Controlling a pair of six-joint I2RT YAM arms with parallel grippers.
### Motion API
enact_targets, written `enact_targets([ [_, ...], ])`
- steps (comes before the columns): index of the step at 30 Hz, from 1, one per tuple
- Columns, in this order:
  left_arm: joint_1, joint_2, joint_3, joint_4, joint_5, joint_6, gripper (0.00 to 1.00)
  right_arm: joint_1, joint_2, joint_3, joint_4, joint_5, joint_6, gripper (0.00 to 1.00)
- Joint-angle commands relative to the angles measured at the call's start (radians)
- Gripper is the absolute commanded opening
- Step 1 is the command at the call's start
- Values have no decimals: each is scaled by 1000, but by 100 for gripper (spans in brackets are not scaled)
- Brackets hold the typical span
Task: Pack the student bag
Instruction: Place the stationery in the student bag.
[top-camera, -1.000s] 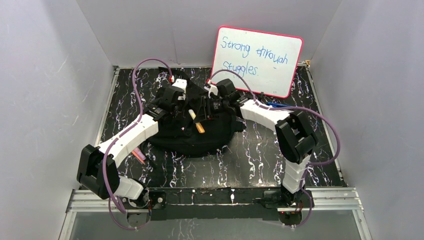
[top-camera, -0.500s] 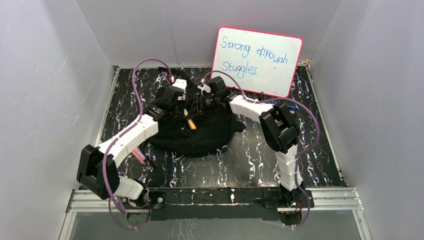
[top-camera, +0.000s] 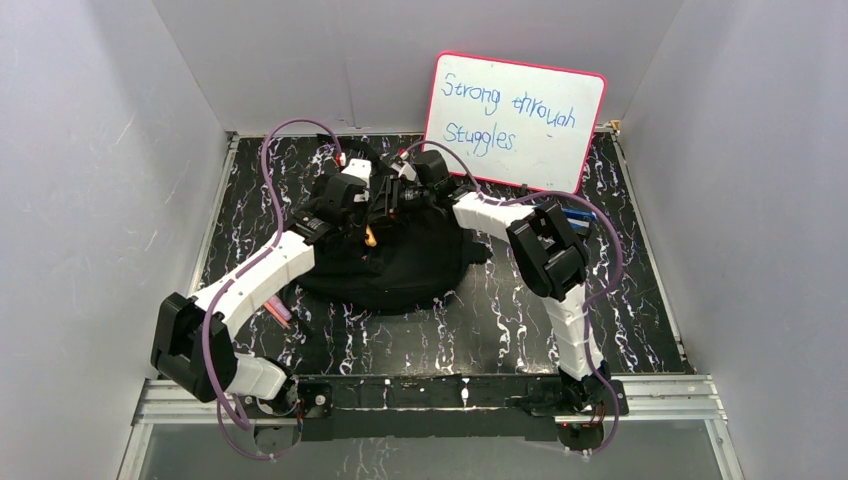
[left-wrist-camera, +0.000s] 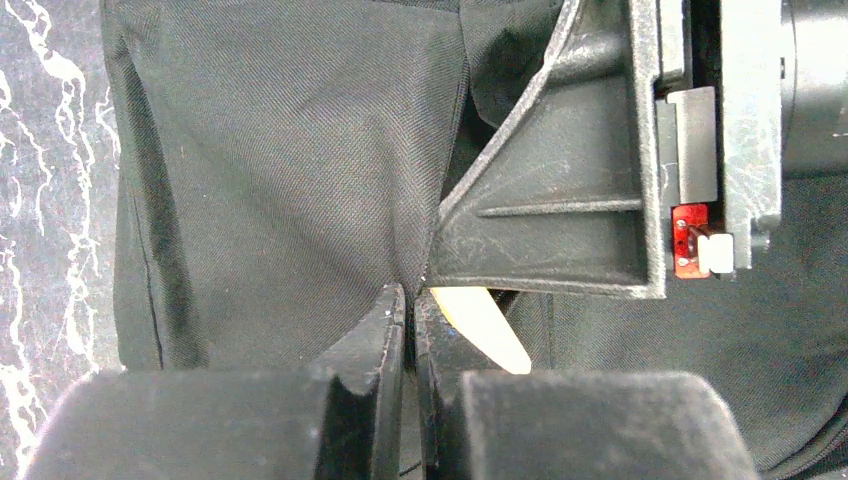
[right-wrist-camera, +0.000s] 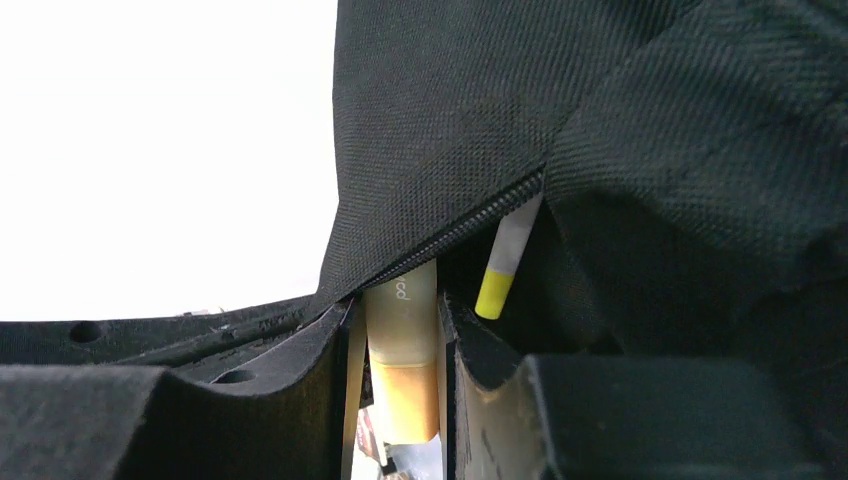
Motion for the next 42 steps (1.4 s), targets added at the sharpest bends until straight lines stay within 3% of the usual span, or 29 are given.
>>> enact_targets([
  [1,0,-56,-9,-11,0,-13,0,4,3,6,125,65,83,11],
  [18,0,-62,-9,-19,-15,-14,0,103,18,-38,134,335,20,16],
  [20,0,-61,-9,-20,-16,-14,0,113,20,-23,111,342,-13,21],
  [25,0,-60,-10,-20,-25,-14,0,118,-39,-40,69,385,-98,48],
  [29,0,-53,-8,-21,-28,-12,0,119,-99,-99,65,411,-136,60],
  [42,0,-49,-15,-18,-23,-19,0,112,-325,-303,80,547,-232,64],
])
